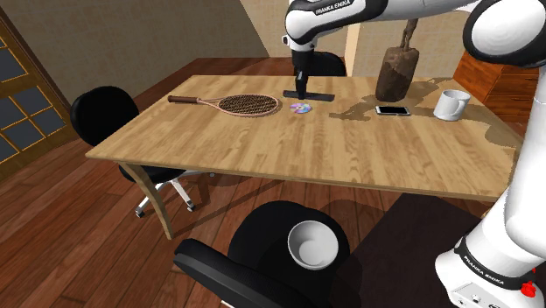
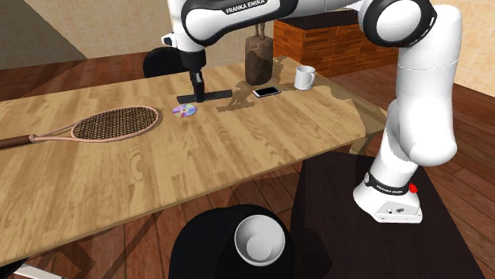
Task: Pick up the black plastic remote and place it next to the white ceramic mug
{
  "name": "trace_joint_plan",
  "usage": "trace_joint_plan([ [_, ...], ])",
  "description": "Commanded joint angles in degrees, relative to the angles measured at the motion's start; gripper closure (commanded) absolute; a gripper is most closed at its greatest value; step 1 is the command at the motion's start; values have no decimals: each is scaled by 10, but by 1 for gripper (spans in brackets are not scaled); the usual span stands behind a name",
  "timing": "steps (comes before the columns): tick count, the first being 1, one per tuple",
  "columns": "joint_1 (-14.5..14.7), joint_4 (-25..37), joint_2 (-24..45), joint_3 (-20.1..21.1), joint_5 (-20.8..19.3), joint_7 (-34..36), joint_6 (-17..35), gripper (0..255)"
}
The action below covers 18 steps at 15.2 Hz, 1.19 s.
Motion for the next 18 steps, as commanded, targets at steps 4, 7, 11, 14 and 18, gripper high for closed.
trace_joint_plan([
  [4,-29,-118,-83,-17,1,-46,37,255],
  [7,-45,-175,-126,-30,0,-74,53,255],
  [11,-67,-239,-177,-50,-3,-115,68,255],
  [14,-83,-279,-211,-67,-7,-147,76,255],
  [18,-106,-323,-250,-93,-14,-191,83,255],
])
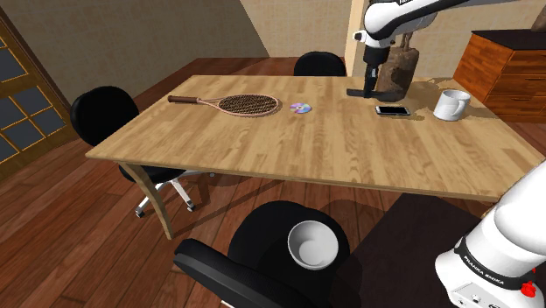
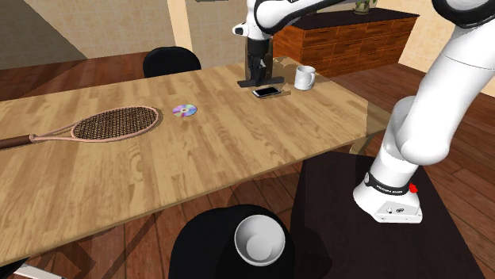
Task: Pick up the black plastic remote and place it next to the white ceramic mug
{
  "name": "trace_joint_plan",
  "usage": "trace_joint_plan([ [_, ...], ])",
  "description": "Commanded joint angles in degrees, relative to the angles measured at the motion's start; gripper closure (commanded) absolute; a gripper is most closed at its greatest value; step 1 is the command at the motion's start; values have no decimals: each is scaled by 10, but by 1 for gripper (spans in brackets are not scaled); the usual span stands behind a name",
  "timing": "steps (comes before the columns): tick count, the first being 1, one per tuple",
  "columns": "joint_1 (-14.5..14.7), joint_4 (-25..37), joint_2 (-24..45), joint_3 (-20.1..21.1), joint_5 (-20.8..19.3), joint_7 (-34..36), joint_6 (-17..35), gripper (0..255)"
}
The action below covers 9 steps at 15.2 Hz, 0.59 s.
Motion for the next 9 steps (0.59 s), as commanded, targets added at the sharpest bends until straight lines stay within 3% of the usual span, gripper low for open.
trace_joint_plan([
  [1,-12,-20,-18,-14,-4,-25,4,255],
  [9,-59,-71,-71,-75,-23,-122,9,255],
])
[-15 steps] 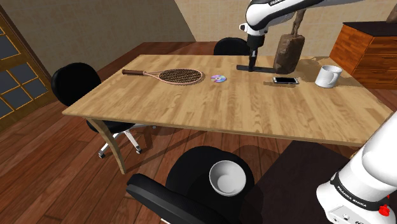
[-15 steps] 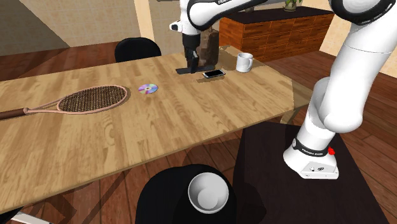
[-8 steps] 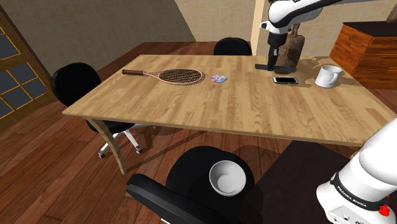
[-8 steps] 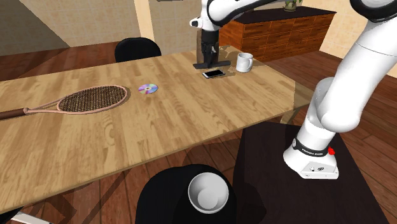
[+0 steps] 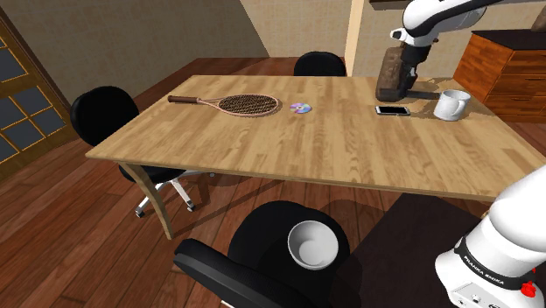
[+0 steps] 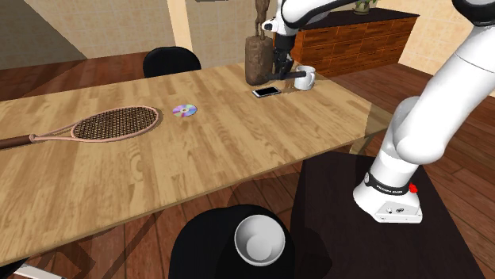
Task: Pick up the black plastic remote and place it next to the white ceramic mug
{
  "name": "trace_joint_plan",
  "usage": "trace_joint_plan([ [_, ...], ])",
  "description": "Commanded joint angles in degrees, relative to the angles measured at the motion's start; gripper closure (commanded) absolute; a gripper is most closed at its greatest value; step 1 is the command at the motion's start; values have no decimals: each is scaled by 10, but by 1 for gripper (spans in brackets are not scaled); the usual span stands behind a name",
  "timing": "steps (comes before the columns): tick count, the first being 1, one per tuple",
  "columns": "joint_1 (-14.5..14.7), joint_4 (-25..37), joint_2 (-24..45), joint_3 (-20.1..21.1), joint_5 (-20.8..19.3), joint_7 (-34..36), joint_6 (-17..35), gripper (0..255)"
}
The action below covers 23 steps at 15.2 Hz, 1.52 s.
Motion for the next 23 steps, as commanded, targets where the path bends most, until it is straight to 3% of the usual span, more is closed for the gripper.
trace_joint_plan([
  [1,-12,-6,-8,-17,-4,-27,0,255],
  [8,-53,-11,-21,-83,-17,-128,0,255],
  [23,-52,-90,23,-99,-5,-139,120,255],
])
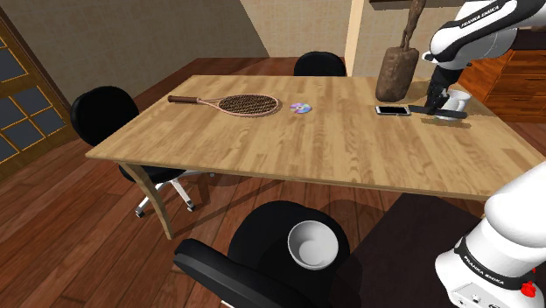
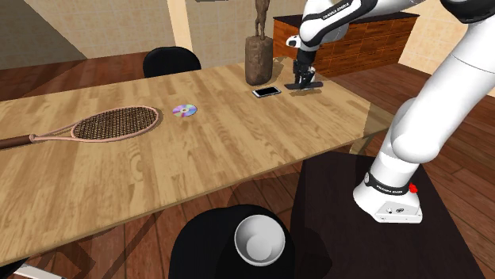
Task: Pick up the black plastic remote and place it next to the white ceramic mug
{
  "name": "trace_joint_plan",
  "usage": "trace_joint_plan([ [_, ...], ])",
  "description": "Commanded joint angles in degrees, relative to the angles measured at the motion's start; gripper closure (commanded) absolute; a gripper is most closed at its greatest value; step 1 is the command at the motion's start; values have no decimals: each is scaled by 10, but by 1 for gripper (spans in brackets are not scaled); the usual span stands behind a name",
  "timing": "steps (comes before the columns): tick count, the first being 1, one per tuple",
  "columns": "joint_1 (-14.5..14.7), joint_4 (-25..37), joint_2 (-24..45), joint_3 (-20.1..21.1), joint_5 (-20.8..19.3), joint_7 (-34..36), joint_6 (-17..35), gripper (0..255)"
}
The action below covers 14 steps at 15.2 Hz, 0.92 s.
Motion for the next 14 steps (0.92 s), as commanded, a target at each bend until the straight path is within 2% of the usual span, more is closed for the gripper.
trace_joint_plan([
  [1,1,-10,7,-1,3,-1,17,255],
  [14,6,-55,75,-13,40,-29,124,255],
])
